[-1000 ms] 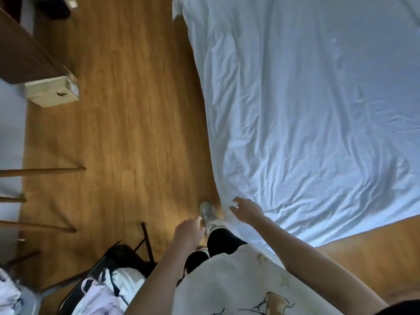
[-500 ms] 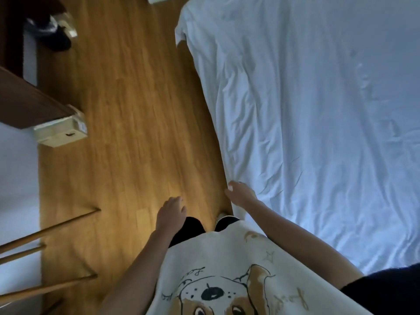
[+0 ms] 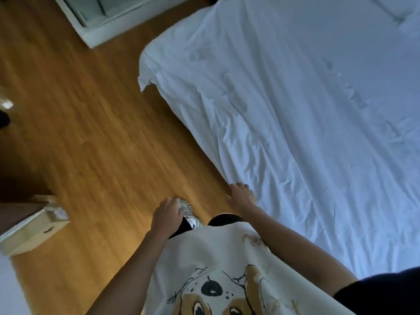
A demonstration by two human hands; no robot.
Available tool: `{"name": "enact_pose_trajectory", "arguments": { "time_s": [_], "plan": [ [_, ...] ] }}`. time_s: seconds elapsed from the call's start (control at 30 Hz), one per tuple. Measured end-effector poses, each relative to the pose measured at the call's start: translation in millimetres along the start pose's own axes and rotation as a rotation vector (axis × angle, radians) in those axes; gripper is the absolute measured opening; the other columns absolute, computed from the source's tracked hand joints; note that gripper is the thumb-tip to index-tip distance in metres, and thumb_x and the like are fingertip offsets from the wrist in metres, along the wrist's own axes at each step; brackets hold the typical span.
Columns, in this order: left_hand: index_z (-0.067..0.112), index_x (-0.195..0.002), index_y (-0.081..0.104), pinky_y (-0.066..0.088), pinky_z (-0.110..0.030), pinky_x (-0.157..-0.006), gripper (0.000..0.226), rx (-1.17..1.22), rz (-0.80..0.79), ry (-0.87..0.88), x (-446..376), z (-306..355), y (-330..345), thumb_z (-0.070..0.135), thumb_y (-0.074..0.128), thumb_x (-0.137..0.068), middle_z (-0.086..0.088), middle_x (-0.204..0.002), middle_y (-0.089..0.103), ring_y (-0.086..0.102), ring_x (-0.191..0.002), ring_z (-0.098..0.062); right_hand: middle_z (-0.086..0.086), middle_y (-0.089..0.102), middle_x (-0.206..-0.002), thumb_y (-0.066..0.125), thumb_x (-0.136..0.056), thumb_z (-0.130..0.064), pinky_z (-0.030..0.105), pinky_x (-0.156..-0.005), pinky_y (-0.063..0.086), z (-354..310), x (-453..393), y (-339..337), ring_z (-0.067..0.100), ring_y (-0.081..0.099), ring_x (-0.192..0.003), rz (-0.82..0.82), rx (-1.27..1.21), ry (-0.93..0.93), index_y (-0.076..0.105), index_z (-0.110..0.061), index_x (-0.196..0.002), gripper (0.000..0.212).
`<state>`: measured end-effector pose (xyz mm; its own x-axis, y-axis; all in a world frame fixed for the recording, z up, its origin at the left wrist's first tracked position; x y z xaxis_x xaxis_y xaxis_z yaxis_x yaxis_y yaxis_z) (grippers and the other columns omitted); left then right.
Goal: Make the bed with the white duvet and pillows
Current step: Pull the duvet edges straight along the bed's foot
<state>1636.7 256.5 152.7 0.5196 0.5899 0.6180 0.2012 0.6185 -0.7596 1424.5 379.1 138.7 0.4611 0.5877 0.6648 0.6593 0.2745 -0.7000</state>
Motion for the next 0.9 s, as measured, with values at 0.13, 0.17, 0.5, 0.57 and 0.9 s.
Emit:
{"name": "enact_pose_trajectory", "arguments": {
  "time_s": [0.13,0.17,0.5,0.57,0.9],
  "plan": [
    [0.016,-0.147,0.03,0.037,-0.037,-0.102,0.051,-0.156,-0.055,0.131,-73,-25,-74,0.031,0.041,-0.1,-0.009,-0.15,0.032,0.035,-0.133,-0.026,0.01,0.038,-0.145,0.053,-0.094,-0.038,0.04,-0.11,0.031,-45,-32,-21,0.03,0.034,-0.134,0.113,-0.082,0.091,0.038,-0.017,-0.141,0.054],
    [0.016,-0.148,0.03,0.037,-0.037,-0.102,0.051,-0.179,-0.059,0.151,-90,-28,-91,0.031,0.042,-0.1,-0.009,-0.15,0.031,0.035,-0.133,-0.026,0.01,0.037,-0.146,0.054,-0.093,-0.04,0.04,-0.111,0.029,-54,-41,-26,0.03,0.033,-0.135,0.141,-0.091,0.116,0.036,-0.017,-0.142,0.057],
    [0.019,-0.148,0.026,0.038,-0.038,-0.105,0.059,-0.356,-0.114,0.327,-258,-8,-179,0.03,0.051,-0.096,-0.01,-0.153,0.025,0.027,-0.138,-0.027,0.016,0.016,-0.156,0.056,-0.087,-0.057,0.051,-0.116,0.017,-88,-183,-61,0.037,0.014,-0.144,0.157,-0.166,0.343,0.012,-0.02,-0.153,0.088],
    [0.019,-0.15,0.024,0.034,-0.04,-0.11,0.063,-0.384,-0.135,0.365,-288,-1,-187,0.029,0.054,-0.095,-0.011,-0.155,0.022,0.024,-0.141,-0.028,0.017,0.011,-0.157,0.055,-0.086,-0.062,0.052,-0.116,0.014,-87,-214,-69,0.039,0.009,-0.145,0.173,-0.19,0.38,0.005,-0.02,-0.154,0.094],
    [0.013,-0.153,0.017,0.017,-0.046,-0.116,0.092,-0.602,-0.002,0.734,-483,40,-188,0.043,0.069,-0.083,-0.026,-0.156,0.011,0.016,-0.144,-0.04,0.025,-0.008,-0.158,0.068,-0.071,-0.067,0.064,-0.113,0.005,-48,-371,-63,0.047,-0.006,-0.145,0.267,-0.063,0.363,-0.011,-0.019,-0.152,0.123]
  ]
}}
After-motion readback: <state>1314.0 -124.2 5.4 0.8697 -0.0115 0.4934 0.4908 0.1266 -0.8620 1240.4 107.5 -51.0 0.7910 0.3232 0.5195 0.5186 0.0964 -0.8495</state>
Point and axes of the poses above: each hand's wrist, its own x-axis away from the middle knuckle, its own y-axis out of the palm, z = x × y, the point moved 2 cm from there along -x, towards the middle knuckle
